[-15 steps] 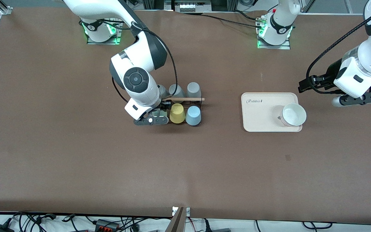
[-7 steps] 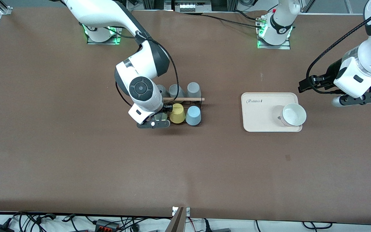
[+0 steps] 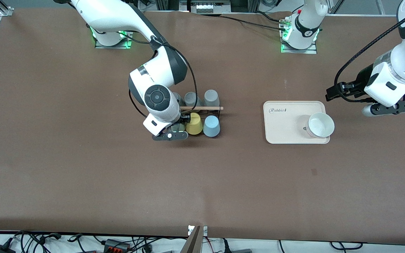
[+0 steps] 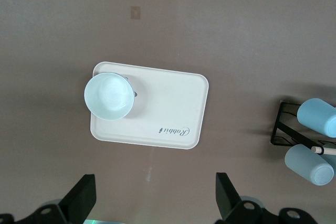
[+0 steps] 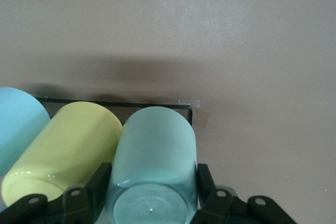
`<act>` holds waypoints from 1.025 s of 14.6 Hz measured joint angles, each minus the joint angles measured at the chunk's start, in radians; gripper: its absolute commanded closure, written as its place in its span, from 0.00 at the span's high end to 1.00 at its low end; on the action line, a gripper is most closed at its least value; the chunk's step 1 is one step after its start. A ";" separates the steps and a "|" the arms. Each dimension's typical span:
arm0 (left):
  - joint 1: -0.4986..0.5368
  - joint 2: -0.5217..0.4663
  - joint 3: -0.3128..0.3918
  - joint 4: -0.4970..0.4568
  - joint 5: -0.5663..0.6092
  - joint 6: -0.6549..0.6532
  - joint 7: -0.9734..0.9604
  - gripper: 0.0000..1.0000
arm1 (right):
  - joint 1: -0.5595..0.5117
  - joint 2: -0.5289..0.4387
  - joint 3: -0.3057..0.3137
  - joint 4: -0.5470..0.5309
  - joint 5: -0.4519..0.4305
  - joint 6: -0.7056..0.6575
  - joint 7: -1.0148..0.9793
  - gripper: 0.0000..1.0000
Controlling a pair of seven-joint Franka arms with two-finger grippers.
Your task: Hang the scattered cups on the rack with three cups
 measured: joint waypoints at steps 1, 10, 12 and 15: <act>0.000 0.000 0.000 0.000 0.000 0.000 0.000 1.00 | -0.001 0.000 -0.003 0.013 0.000 -0.002 0.001 1.00; 0.000 0.000 0.000 0.000 0.000 0.000 0.000 1.00 | -0.122 -0.066 -0.033 0.231 -0.001 -0.233 -0.003 1.00; 0.000 0.000 0.000 0.000 0.000 0.000 0.000 1.00 | -0.204 -0.096 -0.035 0.242 -0.001 -0.242 -0.039 1.00; 0.000 0.000 0.000 0.000 0.000 0.000 0.000 1.00 | -0.347 -0.148 -0.035 0.247 -0.001 -0.259 -0.130 1.00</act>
